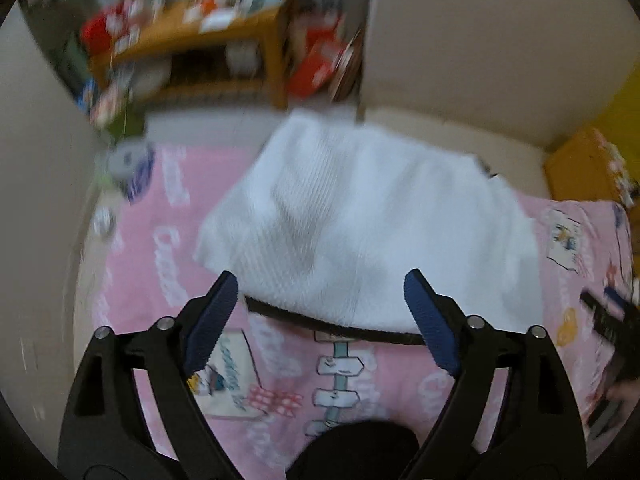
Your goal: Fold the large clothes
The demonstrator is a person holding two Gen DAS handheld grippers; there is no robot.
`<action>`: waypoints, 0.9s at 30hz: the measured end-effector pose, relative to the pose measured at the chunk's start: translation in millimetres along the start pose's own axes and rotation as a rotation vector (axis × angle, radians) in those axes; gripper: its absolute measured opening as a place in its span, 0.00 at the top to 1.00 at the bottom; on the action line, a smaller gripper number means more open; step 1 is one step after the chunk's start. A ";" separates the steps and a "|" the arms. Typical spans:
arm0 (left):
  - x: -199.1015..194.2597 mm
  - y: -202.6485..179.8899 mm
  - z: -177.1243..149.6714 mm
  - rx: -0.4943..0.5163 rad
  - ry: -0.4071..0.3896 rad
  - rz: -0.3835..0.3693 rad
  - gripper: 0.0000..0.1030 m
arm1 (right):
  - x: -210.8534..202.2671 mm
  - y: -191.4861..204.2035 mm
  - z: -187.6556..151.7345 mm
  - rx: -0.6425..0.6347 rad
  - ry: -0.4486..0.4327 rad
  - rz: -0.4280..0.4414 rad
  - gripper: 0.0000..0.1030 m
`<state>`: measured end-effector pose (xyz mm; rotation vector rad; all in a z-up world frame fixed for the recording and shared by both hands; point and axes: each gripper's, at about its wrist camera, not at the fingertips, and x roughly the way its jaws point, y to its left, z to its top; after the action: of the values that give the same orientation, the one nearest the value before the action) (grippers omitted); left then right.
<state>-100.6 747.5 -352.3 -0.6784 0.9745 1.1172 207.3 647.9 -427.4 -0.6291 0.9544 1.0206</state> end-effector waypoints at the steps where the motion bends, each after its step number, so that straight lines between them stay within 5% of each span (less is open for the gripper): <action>1: -23.6 -0.6 -7.4 0.041 -0.060 0.000 0.19 | -21.1 0.4 -0.4 0.009 -0.066 -0.060 0.14; 4: -63.5 2.0 -29.1 0.126 -0.173 0.046 0.18 | -81.1 7.6 -16.3 0.066 -0.220 -0.141 0.08; 8: -119.6 -6.8 -71.5 0.229 -0.307 0.132 0.09 | -145.5 34.1 -52.5 0.083 -0.305 -0.101 0.08; 11: -141.7 4.9 -101.1 0.201 -0.259 0.123 0.09 | -192.8 61.5 -89.5 0.070 -0.335 -0.061 0.08; 15: -167.0 16.3 -130.7 0.209 -0.193 -0.006 0.09 | -248.7 90.4 -138.1 0.076 -0.353 -0.005 0.08; 18: -185.7 15.3 -152.6 0.251 -0.179 -0.031 0.09 | -276.3 97.9 -159.8 0.117 -0.327 -0.031 0.08; 27: -216.2 22.2 -195.9 0.205 -0.134 -0.069 0.09 | -317.4 99.3 -199.0 0.193 -0.302 -0.055 0.08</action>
<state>-206.1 497.2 -243.4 -0.4622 0.9293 0.9741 -18.4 394.5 -240.1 -0.3269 0.7537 0.9304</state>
